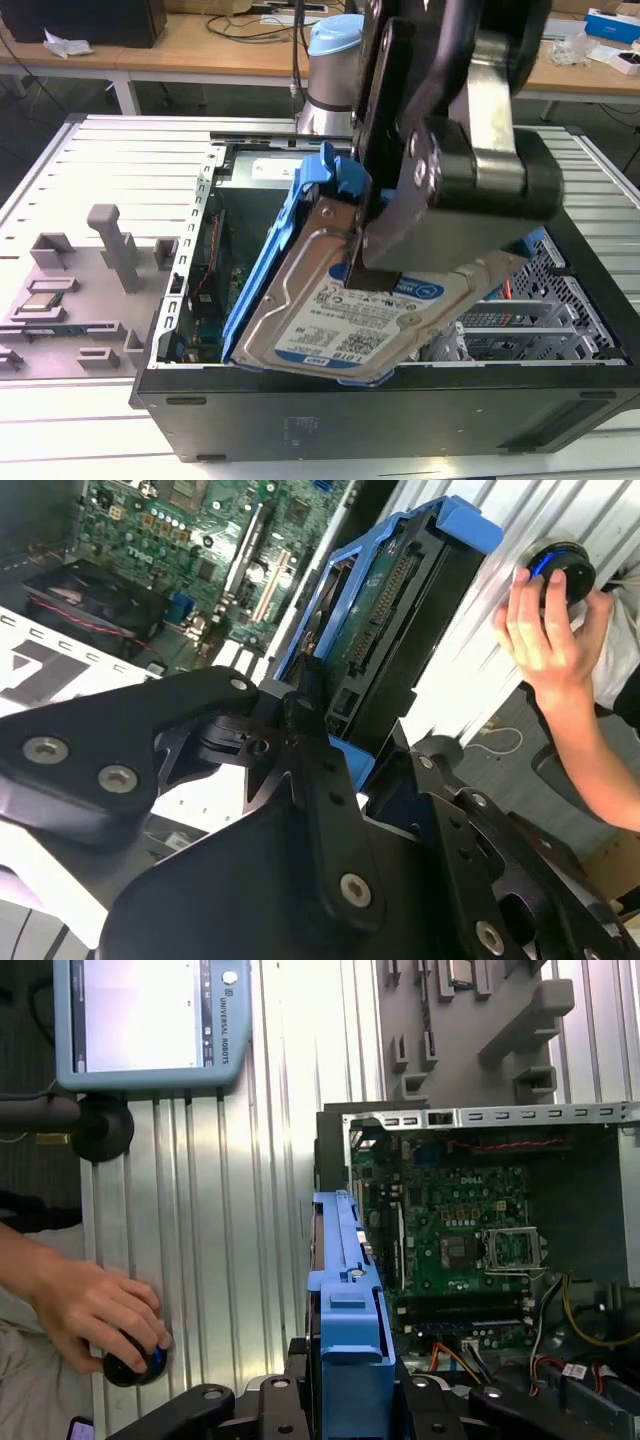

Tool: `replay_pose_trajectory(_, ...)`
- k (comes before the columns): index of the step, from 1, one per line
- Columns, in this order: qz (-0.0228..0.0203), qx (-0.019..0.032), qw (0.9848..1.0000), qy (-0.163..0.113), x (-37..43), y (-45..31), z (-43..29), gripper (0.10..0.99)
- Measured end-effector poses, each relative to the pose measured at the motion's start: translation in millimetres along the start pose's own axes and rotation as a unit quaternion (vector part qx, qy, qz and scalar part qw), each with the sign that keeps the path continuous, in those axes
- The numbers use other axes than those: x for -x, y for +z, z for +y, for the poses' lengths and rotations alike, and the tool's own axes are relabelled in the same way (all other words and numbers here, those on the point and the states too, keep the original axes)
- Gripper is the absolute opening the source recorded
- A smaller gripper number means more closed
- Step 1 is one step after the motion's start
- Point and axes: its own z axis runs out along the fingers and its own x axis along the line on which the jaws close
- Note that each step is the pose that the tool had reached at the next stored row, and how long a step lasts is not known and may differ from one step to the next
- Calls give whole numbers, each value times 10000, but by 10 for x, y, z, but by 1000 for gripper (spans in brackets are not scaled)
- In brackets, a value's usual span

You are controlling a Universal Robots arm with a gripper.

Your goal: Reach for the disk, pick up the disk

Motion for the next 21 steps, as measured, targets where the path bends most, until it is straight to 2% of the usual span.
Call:
replay_pose_trajectory(2,0,0,10000,0,-48,1,-3,365)
replay_pose_trajectory(3,0,0,10000,0,-121,1,-8,365)
replay_pose_trajectory(7,0,0,10000,0,-221,2,-18,365)
replay_pose_trajectory(10,-1,0,10000,0,-218,0,-51,365)
replay_pose_trajectory(13,1,0,10000,0,-202,-6,-124,365)
replay_pose_trajectory(21,0,1,10000,0,-78,-20,-457,365)
